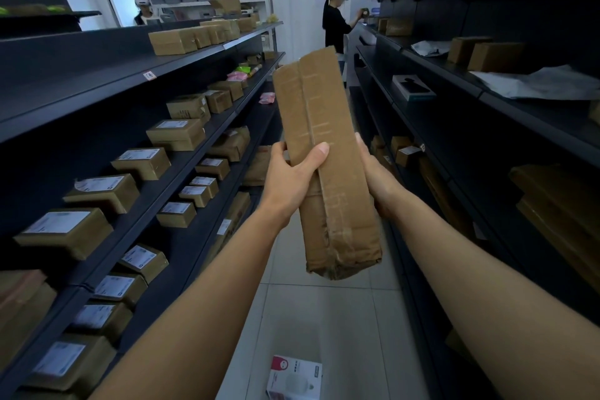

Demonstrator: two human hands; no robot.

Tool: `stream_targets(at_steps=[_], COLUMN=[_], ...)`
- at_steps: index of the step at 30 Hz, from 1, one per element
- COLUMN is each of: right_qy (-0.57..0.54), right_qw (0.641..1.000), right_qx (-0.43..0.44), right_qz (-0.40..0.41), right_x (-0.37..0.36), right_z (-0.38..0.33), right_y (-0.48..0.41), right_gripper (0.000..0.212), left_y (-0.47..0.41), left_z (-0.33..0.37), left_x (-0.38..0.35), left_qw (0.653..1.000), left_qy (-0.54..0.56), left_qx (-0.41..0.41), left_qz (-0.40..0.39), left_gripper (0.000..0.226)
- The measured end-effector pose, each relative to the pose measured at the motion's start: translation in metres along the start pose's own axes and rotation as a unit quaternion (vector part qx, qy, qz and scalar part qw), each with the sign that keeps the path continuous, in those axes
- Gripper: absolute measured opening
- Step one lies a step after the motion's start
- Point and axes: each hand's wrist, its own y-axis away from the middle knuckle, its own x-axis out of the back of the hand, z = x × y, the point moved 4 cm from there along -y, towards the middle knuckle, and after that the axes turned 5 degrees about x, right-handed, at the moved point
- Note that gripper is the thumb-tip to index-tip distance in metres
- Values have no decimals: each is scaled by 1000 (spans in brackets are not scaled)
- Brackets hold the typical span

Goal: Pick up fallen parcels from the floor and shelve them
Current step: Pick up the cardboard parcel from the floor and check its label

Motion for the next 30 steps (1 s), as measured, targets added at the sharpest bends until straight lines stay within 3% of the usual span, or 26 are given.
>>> stream_targets(at_steps=[2,5,9,13,15,18,20,22,25,30], right_qy=[8,-5,-57,-61,-63,-55,-75,-86,-52,-44], right_qw=[1000,999,998,996,996,997,996,993,994,993], right_qx=[4,0,-19,-58,-55,-22,-45,-69,-87,-107], right_qz=[26,40,-19,-1,12,39,34,29,28,32], right_x=[2,4,4,5,3,4,3,3,6,6], right_z=[2,4,12,23,27,33,35,34,37,44], right_y=[-3,-6,-10,-13,-12,-13,-10,-5,-3,3], right_gripper=[118,97,131,145,128,77,67,77,116,101], left_y=[1,3,2,0,-1,0,0,-3,-7,-10], left_z=[2,2,-1,2,7,15,19,18,16,19], left_x=[-2,-3,-1,0,-2,-6,-6,-4,0,3], left_qw=[1000,1000,1000,1000,999,992,982,974,966,954], left_qy=[-6,-10,-11,-19,-46,-120,-179,-220,-251,-292], left_qx=[-10,-13,-8,0,-7,-31,-41,-38,-39,-39], left_qz=[-5,-7,-12,-13,-11,17,40,40,45,58], left_gripper=[57,59,65,76,76,65,52,40,38,45])
